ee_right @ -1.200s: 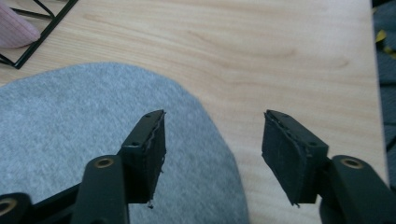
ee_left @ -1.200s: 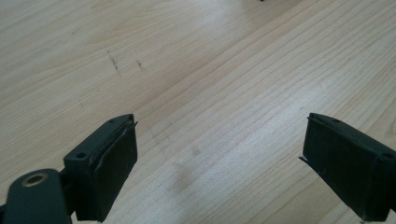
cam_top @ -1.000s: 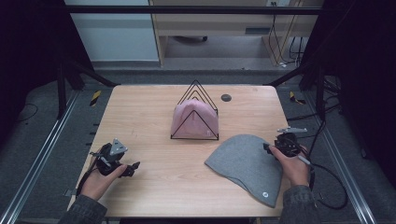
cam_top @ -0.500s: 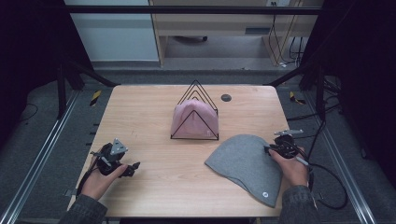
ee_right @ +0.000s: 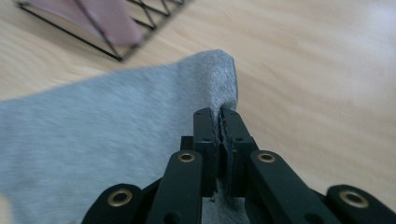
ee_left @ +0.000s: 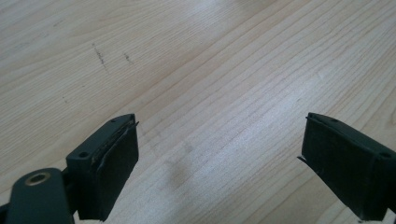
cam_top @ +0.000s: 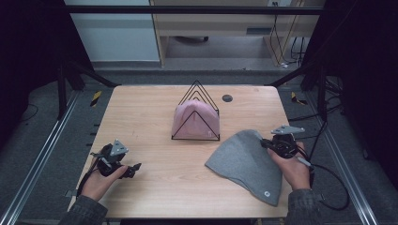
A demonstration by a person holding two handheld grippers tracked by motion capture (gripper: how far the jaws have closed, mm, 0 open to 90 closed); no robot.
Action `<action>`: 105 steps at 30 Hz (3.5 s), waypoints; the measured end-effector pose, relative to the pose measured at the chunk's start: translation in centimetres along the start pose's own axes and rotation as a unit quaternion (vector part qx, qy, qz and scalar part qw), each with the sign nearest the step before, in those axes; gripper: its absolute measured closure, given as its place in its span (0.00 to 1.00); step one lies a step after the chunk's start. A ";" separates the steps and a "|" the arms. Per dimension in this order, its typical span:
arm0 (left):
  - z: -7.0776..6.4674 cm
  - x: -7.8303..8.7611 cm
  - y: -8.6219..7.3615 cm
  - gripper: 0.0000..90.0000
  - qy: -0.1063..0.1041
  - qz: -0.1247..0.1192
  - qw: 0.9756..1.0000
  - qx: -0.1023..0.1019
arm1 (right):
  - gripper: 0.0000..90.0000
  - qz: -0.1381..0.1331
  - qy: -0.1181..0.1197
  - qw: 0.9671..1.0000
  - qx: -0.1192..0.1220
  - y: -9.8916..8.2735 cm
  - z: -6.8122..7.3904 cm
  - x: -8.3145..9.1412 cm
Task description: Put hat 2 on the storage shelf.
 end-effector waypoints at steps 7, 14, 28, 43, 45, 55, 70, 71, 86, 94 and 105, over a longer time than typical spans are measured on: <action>-0.5 0.1 0.1 0.11 -0.015 -0.007 1.000 -0.002 | 0.96 -0.046 0.020 0.996 0.071 4.7 2.8 3.8; -1.6 0.1 0.2 0.11 -0.034 -0.004 0.999 -0.018 | 0.96 -0.063 0.036 0.990 0.119 8.8 4.0 7.1; -2.7 0.8 0.4 0.13 -0.055 -0.010 0.998 -0.028 | 0.96 -0.072 0.062 0.975 0.203 15.0 6.8 10.2; -4.9 2.6 3.7 0.14 -0.081 -0.024 0.994 -0.064 | 0.96 -0.082 0.101 0.962 0.240 18.2 10.0 9.7; -5.2 2.8 4.3 0.15 -0.080 -0.025 0.994 -0.072 | 0.96 -0.082 0.103 0.961 0.244 18.6 10.3 9.5; -5.8 2.6 5.7 0.15 -0.090 -0.015 0.992 -0.091 | 0.96 -0.085 0.125 0.954 0.260 20.6 12.0 8.3; -6.6 3.5 7.3 0.17 -0.119 -0.018 0.986 -0.113 | 0.96 -0.079 0.166 0.938 0.296 22.0 16.5 6.0; -6.7 3.5 7.3 0.17 -0.120 -0.017 0.986 -0.115 | 0.96 -0.078 0.169 0.936 0.297 22.0 16.8 5.9; -7.3 4.6 9.0 0.18 -0.129 -0.035 0.983 -0.125 | 0.96 -0.092 0.186 0.928 0.308 23.0 19.0 6.1; -7.7 5.1 9.9 0.22 -0.135 -0.039 0.980 -0.138 | 0.96 -0.103 0.187 0.929 0.303 23.5 18.8 6.8; -8.5 4.7 10.7 0.23 -0.143 -0.038 0.979 -0.143 | 0.96 -0.106 0.189 0.929 0.301 23.6 18.5 7.3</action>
Point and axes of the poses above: each handheld gripper's, and its own axes: x roughly backward along the jaws, y roughly out of its top, z roughly to its left, the point moved 5 cm from there along -x, roughly forward along the jaws, and after that the axes turned 13 degrees about x, right-handed, at the moved point
